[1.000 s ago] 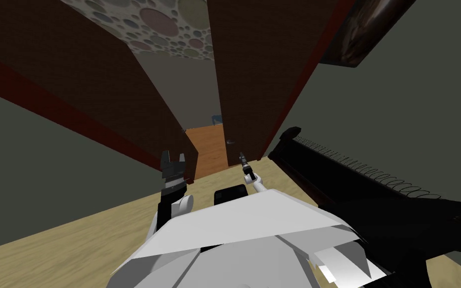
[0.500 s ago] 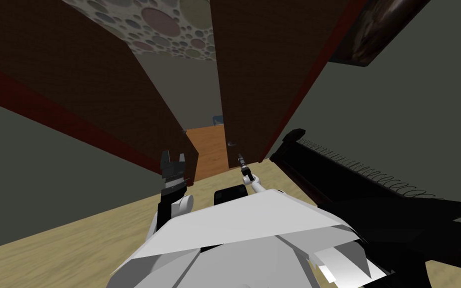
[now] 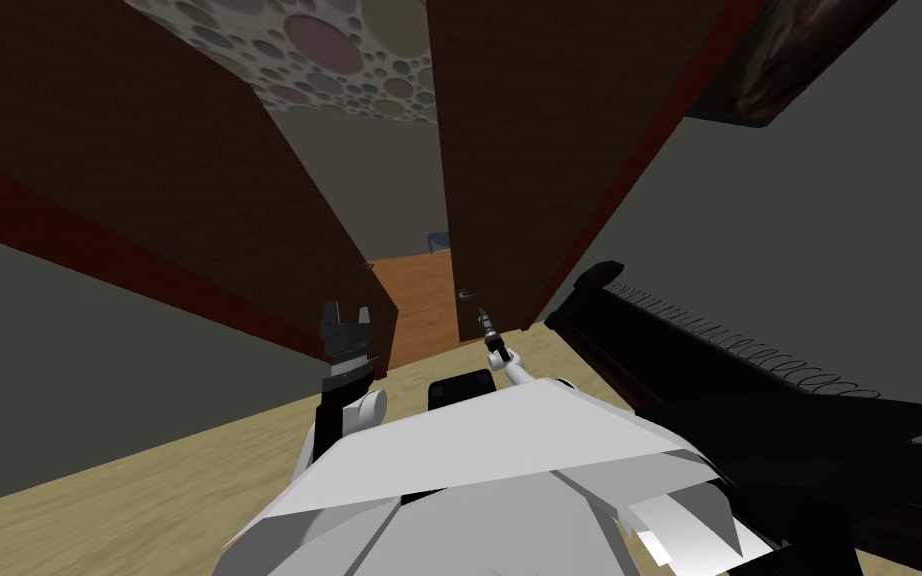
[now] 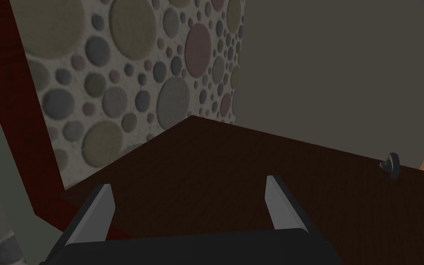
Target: Push the door open
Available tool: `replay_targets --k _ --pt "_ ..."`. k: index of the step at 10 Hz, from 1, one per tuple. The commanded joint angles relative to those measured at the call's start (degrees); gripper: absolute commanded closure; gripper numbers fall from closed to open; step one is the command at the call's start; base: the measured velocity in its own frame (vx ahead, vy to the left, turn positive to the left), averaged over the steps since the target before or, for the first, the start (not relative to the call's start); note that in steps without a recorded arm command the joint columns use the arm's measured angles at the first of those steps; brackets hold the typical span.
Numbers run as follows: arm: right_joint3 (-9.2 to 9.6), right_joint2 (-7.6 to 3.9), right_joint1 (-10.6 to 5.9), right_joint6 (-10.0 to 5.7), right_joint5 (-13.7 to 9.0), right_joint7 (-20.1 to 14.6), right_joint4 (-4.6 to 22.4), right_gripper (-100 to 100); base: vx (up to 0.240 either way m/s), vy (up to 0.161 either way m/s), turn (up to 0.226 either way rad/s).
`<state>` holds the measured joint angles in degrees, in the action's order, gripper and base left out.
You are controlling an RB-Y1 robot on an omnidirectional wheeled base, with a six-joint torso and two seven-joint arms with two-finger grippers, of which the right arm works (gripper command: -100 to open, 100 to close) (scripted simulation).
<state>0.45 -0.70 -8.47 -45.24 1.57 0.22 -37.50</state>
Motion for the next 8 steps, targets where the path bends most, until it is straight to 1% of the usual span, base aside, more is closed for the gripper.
replay_targets --k 1,4,6,8 --pt "-0.19 -0.66 -0.24 -0.36 -0.11 0.01 0.57 -100 0.17 0.027 0.023" --pt "-0.48 -1.01 -0.23 -0.59 -0.28 0.08 0.86 -100 0.197 0.01 0.026" --pt "-0.68 -0.73 -0.22 -0.75 -0.39 0.12 1.05 -100 0.164 0.019 0.021" --pt "-0.85 -0.1 -0.22 -0.89 -0.48 0.17 1.21 -100 0.198 0.019 0.023"
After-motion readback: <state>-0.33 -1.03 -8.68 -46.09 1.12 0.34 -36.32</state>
